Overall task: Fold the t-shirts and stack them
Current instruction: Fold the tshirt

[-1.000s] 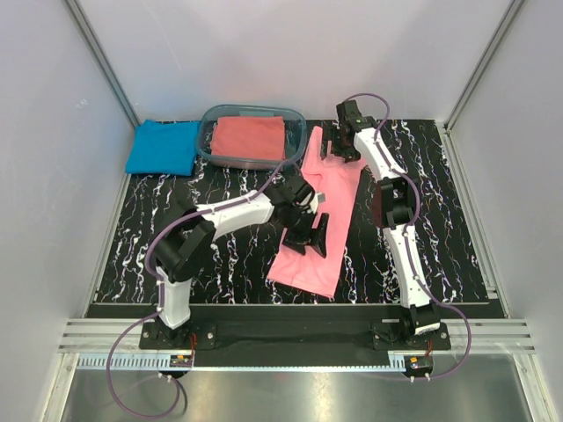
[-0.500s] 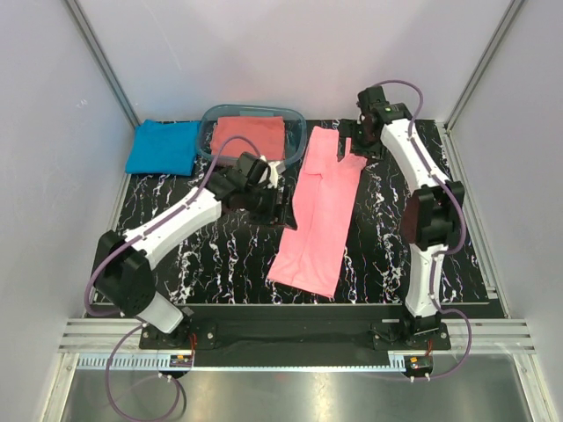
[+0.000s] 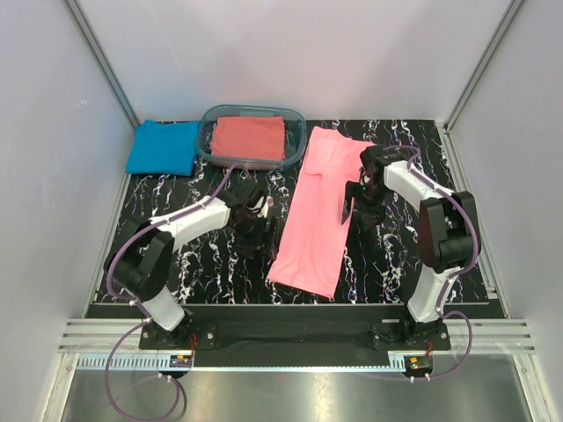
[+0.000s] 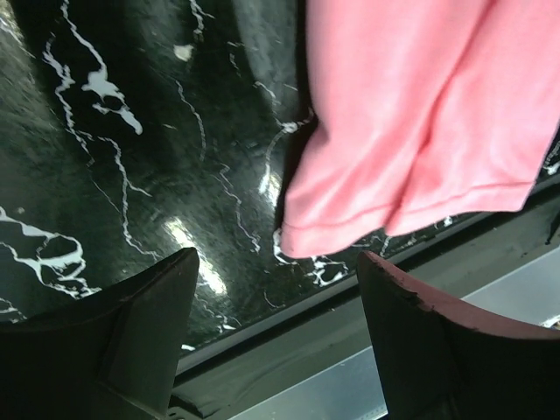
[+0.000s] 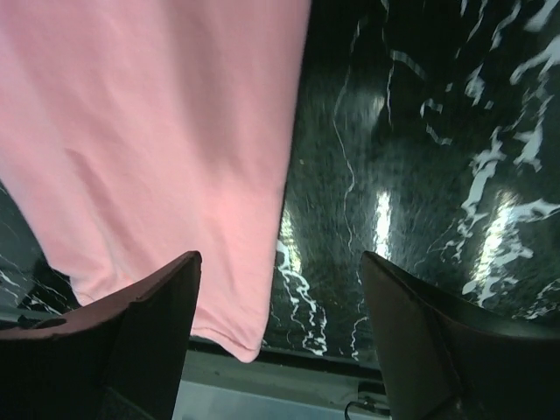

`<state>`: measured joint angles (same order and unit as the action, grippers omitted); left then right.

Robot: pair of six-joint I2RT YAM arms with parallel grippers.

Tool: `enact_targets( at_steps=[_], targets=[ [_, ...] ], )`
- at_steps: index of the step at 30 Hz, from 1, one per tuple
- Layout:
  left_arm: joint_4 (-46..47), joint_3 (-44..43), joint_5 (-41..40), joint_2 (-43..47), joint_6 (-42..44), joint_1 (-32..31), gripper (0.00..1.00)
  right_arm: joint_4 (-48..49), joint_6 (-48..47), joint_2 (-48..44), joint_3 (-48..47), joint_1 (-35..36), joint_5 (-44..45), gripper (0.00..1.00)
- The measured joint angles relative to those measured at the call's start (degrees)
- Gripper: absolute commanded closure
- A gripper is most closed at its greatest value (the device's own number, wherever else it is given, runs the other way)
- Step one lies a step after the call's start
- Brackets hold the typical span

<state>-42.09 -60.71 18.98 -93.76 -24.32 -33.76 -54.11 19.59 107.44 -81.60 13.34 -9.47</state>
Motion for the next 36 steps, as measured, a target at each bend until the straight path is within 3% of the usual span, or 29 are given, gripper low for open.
enact_targets(
  at_steps=[4,15,21,26,31,33,34,36],
  targets=[
    [2.05,0.35,0.48,-2.45,0.46,0.48,0.23,3.02,1.29,-1.84,7.13,0.0,-2.75,0.32],
    [7.34,2.34,7.06,-6.49,-0.55,0.52,0.38,10.38,4.48,-1.86,12.68,0.0,-8.26,0.5],
    [10.12,4.9,11.13,-6.99,-2.78,-1.44,0.64,12.48,6.82,-1.86,15.98,-0.26,-7.72,0.73],
    [11.85,5.35,11.5,-7.34,-5.01,-7.48,0.77,13.66,9.18,-2.36,19.45,-3.02,-8.76,0.88],
    [12.39,5.38,12.02,-7.34,-7.52,-11.52,0.95,13.51,9.51,-4.57,22.43,-9.11,-8.68,0.92],
    [12.55,5.38,12.26,-7.34,-8.22,-12.5,0.91,12.68,8.92,-5.29,22.71,-11.26,-7.3,0.92],
    [12.59,5.38,12.31,-7.34,-8.39,-12.85,0.8,12.17,8.44,-5.73,22.73,-11.89,-6.4,0.9],
    [12.7,5.38,12.57,-7.34,-9.03,-13.92,0.75,11.39,7.58,-6.56,22.75,-12.24,-5.55,0.78]
  ],
)
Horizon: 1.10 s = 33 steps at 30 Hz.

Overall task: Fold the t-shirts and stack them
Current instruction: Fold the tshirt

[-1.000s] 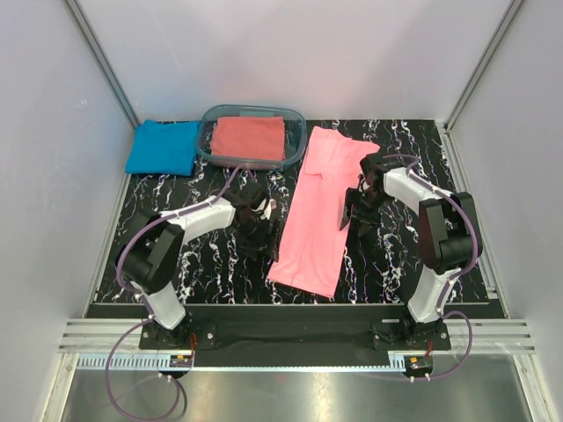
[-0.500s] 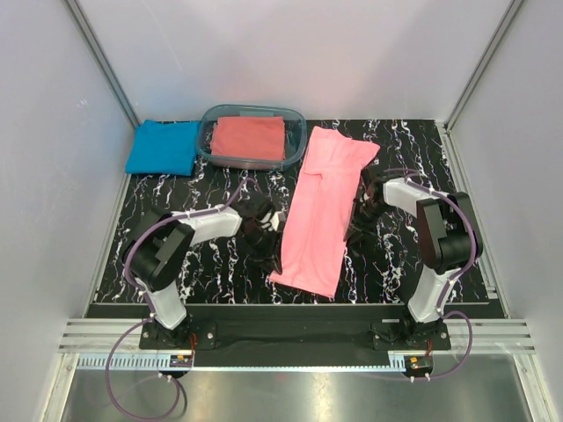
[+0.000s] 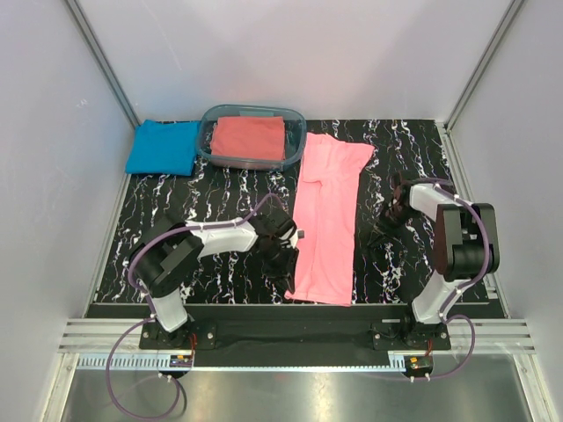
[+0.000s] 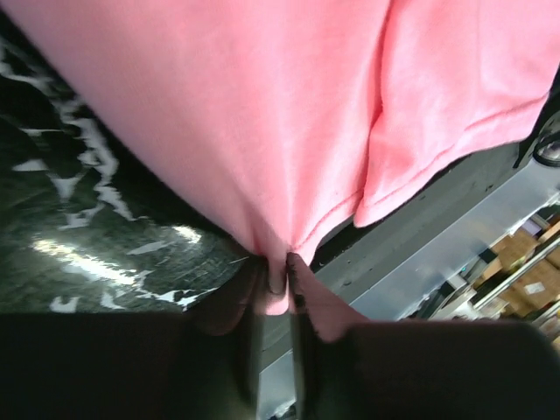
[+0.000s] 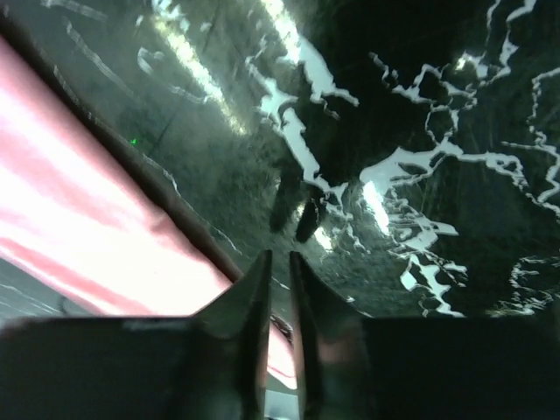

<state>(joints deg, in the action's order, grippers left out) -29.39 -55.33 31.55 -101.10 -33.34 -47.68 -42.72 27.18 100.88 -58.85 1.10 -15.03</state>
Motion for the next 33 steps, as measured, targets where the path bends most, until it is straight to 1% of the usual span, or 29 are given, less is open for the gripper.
enact_targets(
  at_steps=[1,2,5,6,8,9,11,12,13,14,15,16,19,22,25,30,32,33],
  targets=[
    [-0.02,0.0,0.04,0.02,-0.33,-0.52,0.72,-0.39,-0.63,-0.48,0.0,0.04,0.44,0.73],
    [-0.07,0.0,0.07,0.11,-0.61,-0.94,0.72,-0.72,-1.27,-1.01,0.0,0.13,0.7,0.65],
    [-0.15,0.0,0.13,0.7,-1.03,-1.68,0.72,-1.29,-2.51,-1.84,-1.01,0.24,1.84,0.52],
    [-0.17,-0.02,0.22,1.01,-1.07,-1.73,0.73,-1.75,-2.8,-1.64,-2.25,0.24,2.16,0.44],
    [-0.04,-0.17,1.38,1.29,-1.22,-1.75,0.76,-2.49,-3.02,-0.31,-6.6,0.22,2.51,0.41],
    [0.0,-0.39,1.86,1.27,-1.29,-1.75,0.79,-2.58,-2.99,0.72,-9.01,0.2,2.47,0.37],
    [-0.11,-1.27,3.13,1.18,-1.46,-1.79,0.82,-2.43,-2.86,4.46,-16.37,0.15,2.08,0.34],
    [-0.33,-2.1,3.58,1.09,-1.46,-1.95,0.83,-2.1,-2.78,6.05,-19.17,0.15,1.92,0.34],
    [-0.52,-3.15,3.93,0.92,-1.46,-2.08,0.84,-1.86,-2.69,8.22,-22.75,0.15,1.6,0.27],
    [-0.7,-4.31,4.13,0.79,-1.42,-2.23,0.85,-1.44,-2.4,9.79,-25.11,0.15,1.09,0.25],
    [-0.96,-5.49,4.28,0.7,-1.31,-2.29,0.88,-1.22,-2.47,10.91,-26.71,0.09,0.48,0.22],
    [-0.98,-6.43,4.37,0.7,-1.25,-2.32,0.89,-1.03,-2.47,11.5,-27.39,0.04,0.35,0.21],
    [-0.44,-8.11,4.9,0.85,-1.25,-2.32,0.93,-1.51,-2.62,12.52,-28.15,-0.11,0.33,0.2],
    [-1.25,-8.13,5.2,1.53,-1.29,-2.32,0.94,-2.34,-2.71,14.1,-29.38,-0.48,0.11,0.2],
    [-2.45,-8.13,5.33,2.86,-1.27,-2.32,0.94,-2.8,-2.71,17.31,-32.74,-1.51,-0.81,0.2],
    [-4.83,-7.76,4.94,5.99,-0.9,-2.32,0.9,-3.63,-2.73,22.38,-39.45,-2.75,-1.11,0.19],
    [-5.46,-6.99,4.0,6.64,-0.55,-2.32,0.88,-3.72,-2.71,23.76,-41.62,-2.95,-1.11,0.2],
    [-5.86,-6.27,3.43,6.84,-0.33,-2.32,0.82,-3.74,-2.64,24.57,-42.97,-3.15,-1.14,0.23]
  ],
)
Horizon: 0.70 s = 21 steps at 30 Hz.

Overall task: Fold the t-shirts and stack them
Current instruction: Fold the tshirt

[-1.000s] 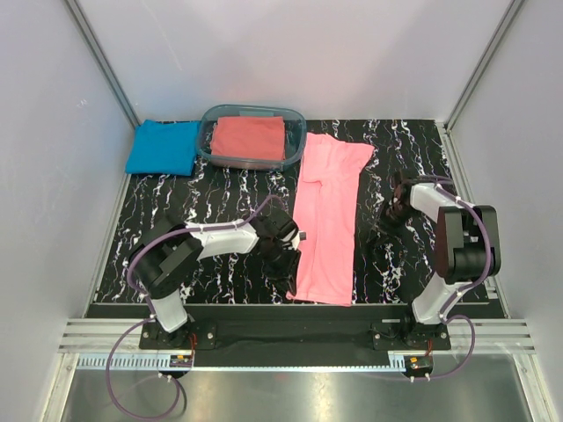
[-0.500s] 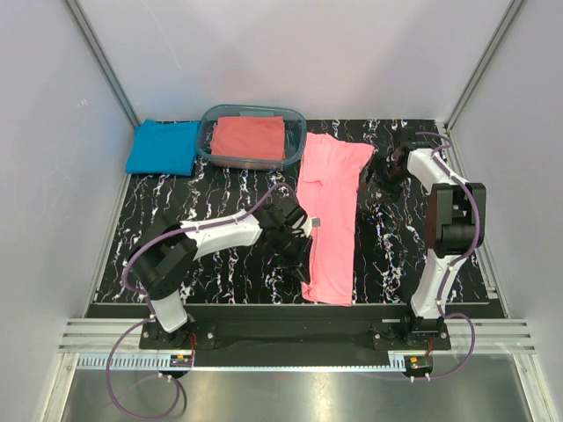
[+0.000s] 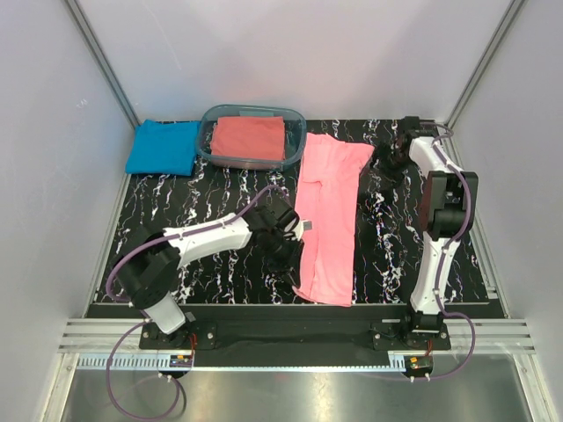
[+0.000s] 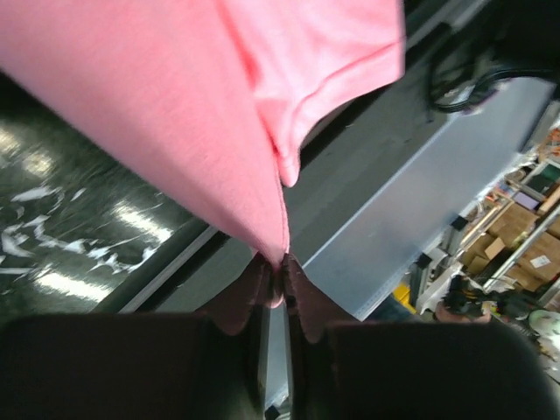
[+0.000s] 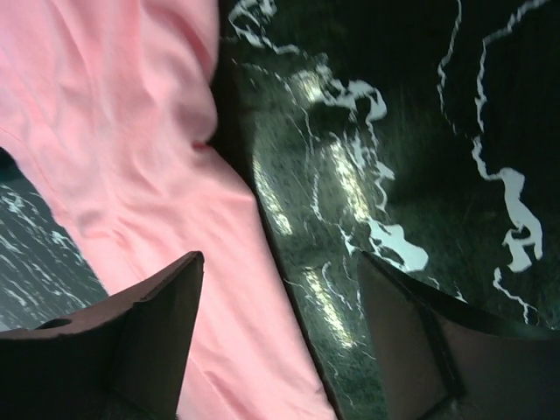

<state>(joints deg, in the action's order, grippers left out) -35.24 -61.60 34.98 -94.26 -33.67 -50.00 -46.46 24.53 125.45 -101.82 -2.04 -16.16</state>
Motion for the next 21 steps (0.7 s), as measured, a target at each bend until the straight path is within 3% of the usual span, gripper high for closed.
enact_targets(
  at_steps=[2,7,13,21],
  targets=[
    [-1.01,1.79,-1.44,0.04,0.57,0.0,0.76,0.2,0.61,1.75,-2.91,-0.2,-0.42,0.25],
    [-4.02,6.05,-5.14,0.04,1.33,-0.04,0.46,4.31,3.08,7.32,-10.03,-1.2,-1.09,0.39],
    [-5.53,6.25,-9.35,0.66,1.92,-0.04,0.42,11.54,7.32,14.16,-14.78,-1.99,-2.25,0.4],
    [-5.53,6.01,-12.41,5.4,1.57,-0.04,0.41,13.9,9.73,21.92,-26.67,-2.1,-2.95,0.4]
  ],
)
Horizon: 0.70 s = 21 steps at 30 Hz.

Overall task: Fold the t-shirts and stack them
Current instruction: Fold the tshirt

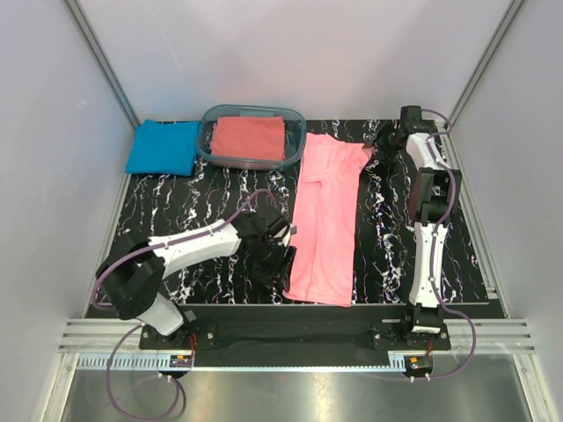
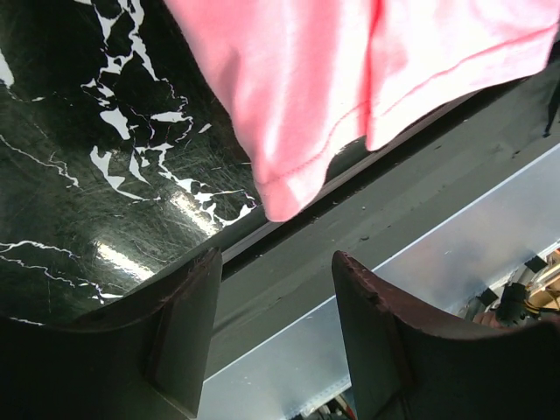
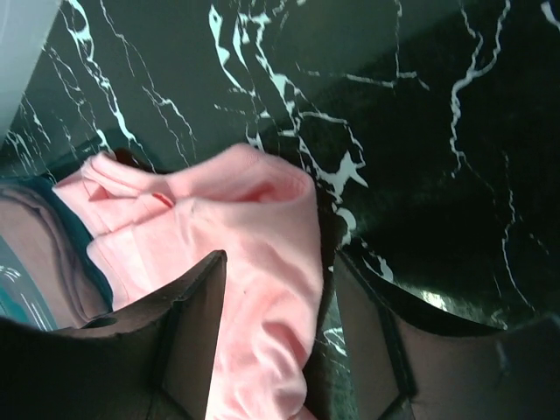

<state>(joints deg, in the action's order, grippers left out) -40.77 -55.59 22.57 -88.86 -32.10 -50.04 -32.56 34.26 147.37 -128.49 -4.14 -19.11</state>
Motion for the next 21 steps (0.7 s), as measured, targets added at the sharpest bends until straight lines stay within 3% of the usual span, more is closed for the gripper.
enact_targets(
  at_steps=[5,10,16,21],
  targets=[
    [1.03,0.55,-0.52,1.05,-0.87,0.0,0.4,-0.66,0.57,2.82,-4.68,-0.15,-0.28,0.39],
    [1.92,1.86,-0.42,0.26,-1.01,0.0,0.39,-3.76,-0.83,2.27,-5.29,-0.15,-0.59,0.25],
    [4.17,1.86,1.42,-2.29,-1.4,1.25,0.37,-14.1,-6.56,-12.61,13.42,-0.13,3.98,0.16],
    [6.01,1.18,4.31,-4.09,-2.1,3.98,0.36,-19.93,-9.6,-34.16,35.63,-0.09,5.6,0.15]
  ],
)
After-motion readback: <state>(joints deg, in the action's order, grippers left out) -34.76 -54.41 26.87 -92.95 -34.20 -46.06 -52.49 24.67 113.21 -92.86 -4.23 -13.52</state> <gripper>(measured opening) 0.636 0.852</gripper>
